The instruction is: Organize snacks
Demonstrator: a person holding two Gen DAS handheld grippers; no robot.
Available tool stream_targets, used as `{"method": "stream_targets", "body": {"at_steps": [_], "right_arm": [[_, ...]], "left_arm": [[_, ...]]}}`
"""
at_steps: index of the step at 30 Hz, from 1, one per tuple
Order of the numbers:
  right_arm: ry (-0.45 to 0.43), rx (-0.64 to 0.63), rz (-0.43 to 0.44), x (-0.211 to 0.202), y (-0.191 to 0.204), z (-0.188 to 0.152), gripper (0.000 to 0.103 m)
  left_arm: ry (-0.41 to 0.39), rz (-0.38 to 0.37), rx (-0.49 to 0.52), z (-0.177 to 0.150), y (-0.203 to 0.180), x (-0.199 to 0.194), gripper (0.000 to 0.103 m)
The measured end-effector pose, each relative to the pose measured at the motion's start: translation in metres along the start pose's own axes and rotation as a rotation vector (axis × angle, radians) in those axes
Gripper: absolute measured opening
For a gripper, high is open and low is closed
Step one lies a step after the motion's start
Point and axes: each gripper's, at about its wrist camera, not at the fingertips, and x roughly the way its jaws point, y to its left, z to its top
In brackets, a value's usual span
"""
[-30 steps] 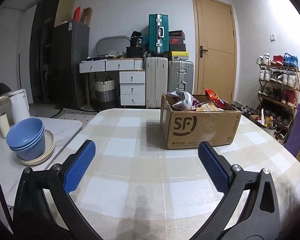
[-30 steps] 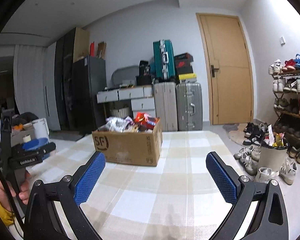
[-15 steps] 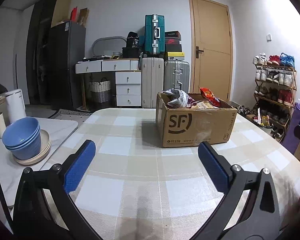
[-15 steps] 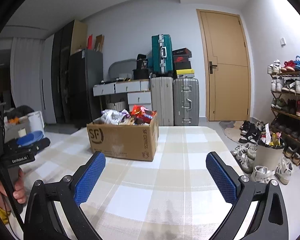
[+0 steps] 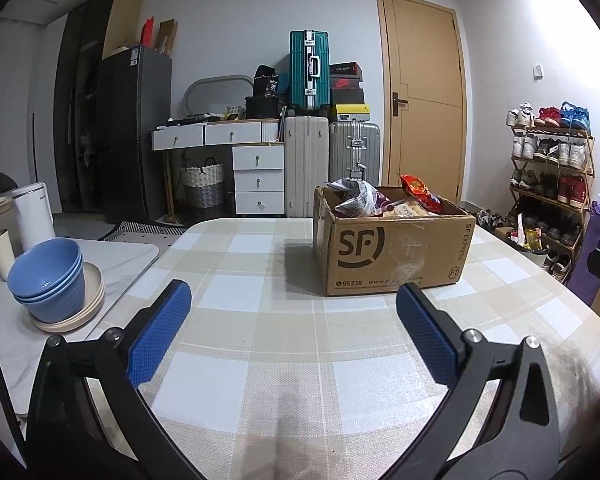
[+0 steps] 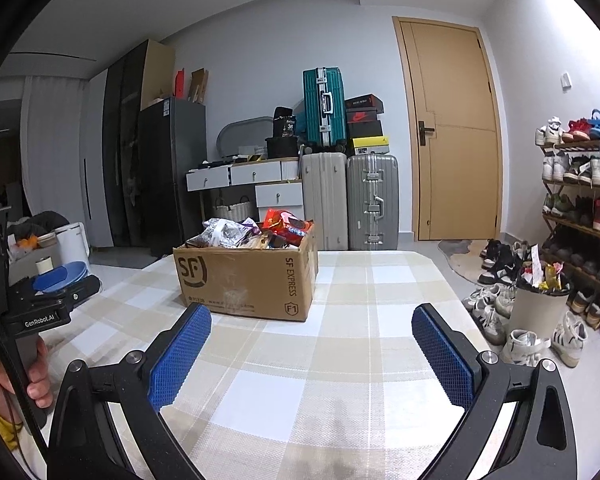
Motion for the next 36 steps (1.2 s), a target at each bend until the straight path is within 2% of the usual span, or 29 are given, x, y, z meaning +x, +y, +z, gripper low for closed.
{"method": "stream_targets", "body": {"at_steps": [4, 36], "right_arm": [[0.028, -0.014, -0.013, 0.005, 0.003, -0.001, 0.102], [0.024, 0.029, -0.009, 0.003, -0.007, -0.001, 0.102]], "left_arm": [[0.000, 0.000, 0.001, 0.000, 0.000, 0.001, 0.103], [-0.001, 0.000, -0.001, 0.000, 0.000, 0.001, 0.103]]}}
